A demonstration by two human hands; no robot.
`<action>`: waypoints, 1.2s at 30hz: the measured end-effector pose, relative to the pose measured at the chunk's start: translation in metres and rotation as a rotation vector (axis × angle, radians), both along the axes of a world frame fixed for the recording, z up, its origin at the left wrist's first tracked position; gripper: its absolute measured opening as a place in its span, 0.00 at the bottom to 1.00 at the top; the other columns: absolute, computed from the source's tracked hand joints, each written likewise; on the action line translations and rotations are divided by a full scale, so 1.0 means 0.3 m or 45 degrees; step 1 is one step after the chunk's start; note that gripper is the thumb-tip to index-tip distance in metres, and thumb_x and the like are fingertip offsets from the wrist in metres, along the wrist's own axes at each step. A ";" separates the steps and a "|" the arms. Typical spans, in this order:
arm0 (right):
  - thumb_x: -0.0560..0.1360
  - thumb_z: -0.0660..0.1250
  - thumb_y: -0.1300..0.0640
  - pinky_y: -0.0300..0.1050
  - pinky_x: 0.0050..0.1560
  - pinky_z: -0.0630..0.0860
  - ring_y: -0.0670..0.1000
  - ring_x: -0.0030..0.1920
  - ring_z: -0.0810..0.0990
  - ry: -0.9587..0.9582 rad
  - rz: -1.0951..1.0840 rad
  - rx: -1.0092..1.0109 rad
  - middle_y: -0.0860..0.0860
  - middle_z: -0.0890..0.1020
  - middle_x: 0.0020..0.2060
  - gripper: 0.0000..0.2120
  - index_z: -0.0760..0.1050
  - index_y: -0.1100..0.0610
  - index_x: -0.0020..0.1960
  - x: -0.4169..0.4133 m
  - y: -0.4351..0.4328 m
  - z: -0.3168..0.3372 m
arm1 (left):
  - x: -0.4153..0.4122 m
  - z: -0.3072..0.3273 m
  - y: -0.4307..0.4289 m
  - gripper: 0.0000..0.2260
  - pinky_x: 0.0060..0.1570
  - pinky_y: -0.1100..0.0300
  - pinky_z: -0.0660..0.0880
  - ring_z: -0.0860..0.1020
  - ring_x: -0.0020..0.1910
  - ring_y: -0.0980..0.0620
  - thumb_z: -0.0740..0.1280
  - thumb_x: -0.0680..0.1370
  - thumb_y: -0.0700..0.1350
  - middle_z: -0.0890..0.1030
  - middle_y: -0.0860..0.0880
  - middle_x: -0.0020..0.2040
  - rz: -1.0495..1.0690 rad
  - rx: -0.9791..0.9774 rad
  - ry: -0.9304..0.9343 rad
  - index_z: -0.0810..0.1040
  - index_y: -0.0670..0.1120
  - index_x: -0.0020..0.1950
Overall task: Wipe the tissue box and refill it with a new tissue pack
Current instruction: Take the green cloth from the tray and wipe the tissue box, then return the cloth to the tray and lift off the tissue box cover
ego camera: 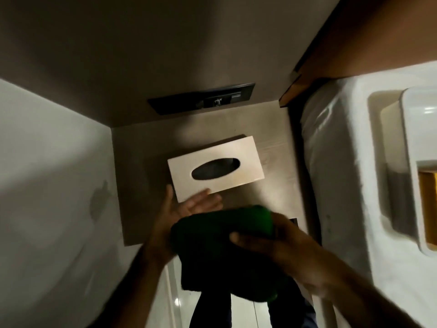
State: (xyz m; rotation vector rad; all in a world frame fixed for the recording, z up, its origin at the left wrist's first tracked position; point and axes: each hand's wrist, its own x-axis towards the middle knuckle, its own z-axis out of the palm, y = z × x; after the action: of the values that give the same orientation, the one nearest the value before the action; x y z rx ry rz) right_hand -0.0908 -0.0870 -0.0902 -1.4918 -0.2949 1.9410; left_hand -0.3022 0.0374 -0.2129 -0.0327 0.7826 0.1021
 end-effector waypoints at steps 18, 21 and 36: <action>0.72 0.74 0.56 0.44 0.37 0.82 0.51 0.41 0.88 -1.003 -0.749 0.240 0.54 0.89 0.43 0.09 0.84 0.53 0.52 0.992 -0.434 0.187 | 1.109 0.443 -0.210 0.13 0.43 0.54 0.82 0.84 0.52 0.43 0.70 0.73 0.35 0.85 0.41 0.53 -0.581 0.826 0.039 0.82 0.42 0.57; 0.75 0.71 0.62 0.46 0.32 0.80 0.52 0.35 0.86 -0.957 -0.833 0.183 0.54 0.88 0.42 0.13 0.80 0.58 0.59 1.152 -0.443 0.115 | 1.313 0.445 -0.212 0.09 0.43 0.54 0.81 0.84 0.48 0.44 0.67 0.76 0.33 0.86 0.45 0.47 -0.632 0.941 0.168 0.82 0.44 0.51; 0.79 0.65 0.56 0.54 0.50 0.83 0.60 0.47 0.86 -1.856 -0.148 -0.047 0.54 0.87 0.53 0.16 0.75 0.51 0.67 1.276 -0.351 -0.088 | 1.439 0.417 -0.194 0.18 0.49 0.68 0.77 0.79 0.55 0.54 0.59 0.79 0.31 0.81 0.49 0.57 -0.800 1.199 0.290 0.72 0.45 0.67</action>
State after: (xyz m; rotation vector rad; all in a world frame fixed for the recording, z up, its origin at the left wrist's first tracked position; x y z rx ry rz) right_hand 0.2920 -0.1924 -0.1167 -2.5995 -0.7315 0.4390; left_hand 0.1294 -0.0207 -0.0876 1.1263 0.8760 -0.1332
